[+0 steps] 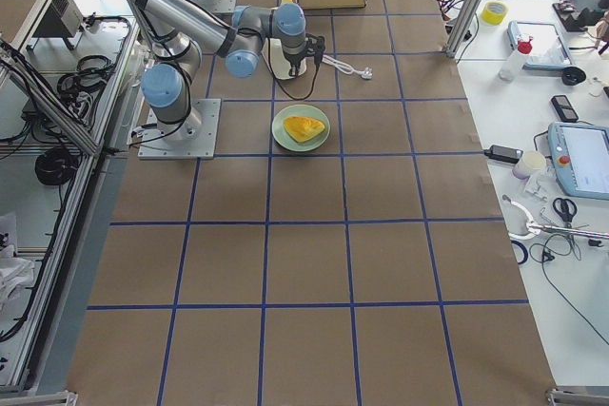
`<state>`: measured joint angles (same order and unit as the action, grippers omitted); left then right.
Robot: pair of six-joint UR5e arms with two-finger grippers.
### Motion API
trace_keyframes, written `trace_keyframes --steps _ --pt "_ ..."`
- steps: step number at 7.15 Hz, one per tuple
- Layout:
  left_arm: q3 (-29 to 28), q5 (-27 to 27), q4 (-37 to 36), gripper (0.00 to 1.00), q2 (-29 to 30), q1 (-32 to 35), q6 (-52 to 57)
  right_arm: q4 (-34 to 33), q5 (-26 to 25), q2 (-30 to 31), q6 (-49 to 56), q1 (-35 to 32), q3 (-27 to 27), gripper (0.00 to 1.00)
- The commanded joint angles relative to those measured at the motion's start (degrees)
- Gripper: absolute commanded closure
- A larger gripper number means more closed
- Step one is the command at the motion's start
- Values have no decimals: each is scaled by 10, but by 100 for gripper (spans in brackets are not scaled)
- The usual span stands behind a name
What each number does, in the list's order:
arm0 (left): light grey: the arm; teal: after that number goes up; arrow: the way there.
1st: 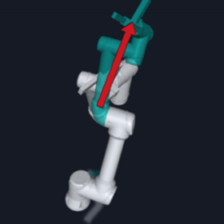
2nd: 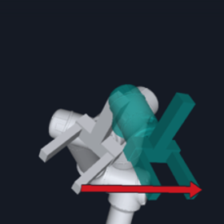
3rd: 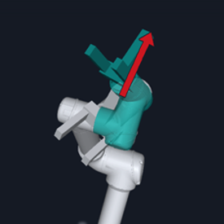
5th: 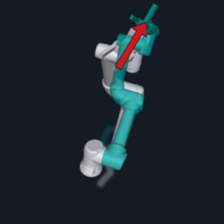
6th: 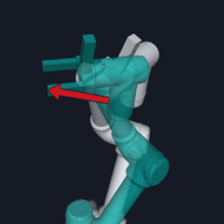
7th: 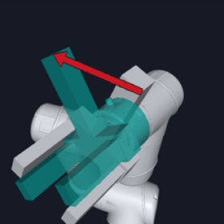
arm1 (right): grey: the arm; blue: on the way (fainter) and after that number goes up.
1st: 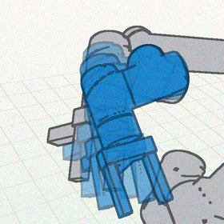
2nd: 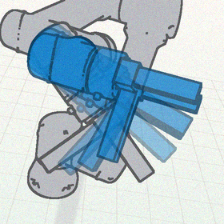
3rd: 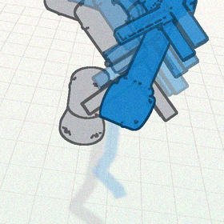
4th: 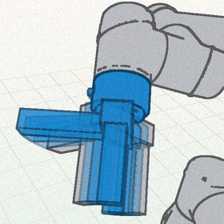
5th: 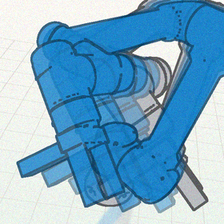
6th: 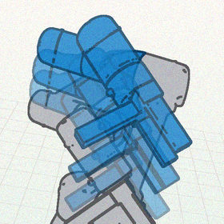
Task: Press toaster with right arm
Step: 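Press down the toaster lever with the right gripper, then lift the right gripper up and away from the toaster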
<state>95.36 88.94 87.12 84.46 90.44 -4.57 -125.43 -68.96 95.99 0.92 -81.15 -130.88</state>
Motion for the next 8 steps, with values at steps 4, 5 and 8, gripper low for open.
trace_keyframes --steps 4,5,8 --pt "0 -1 1 0 0 0 0 228 -135 63 45 -9 178 80" --pt "0 -1 0 0 0 0 0 297 -161 59 73 -9 238 67" --pt "0 0 0 0 0 0 0 376 -186 55 101 -11 326 0"
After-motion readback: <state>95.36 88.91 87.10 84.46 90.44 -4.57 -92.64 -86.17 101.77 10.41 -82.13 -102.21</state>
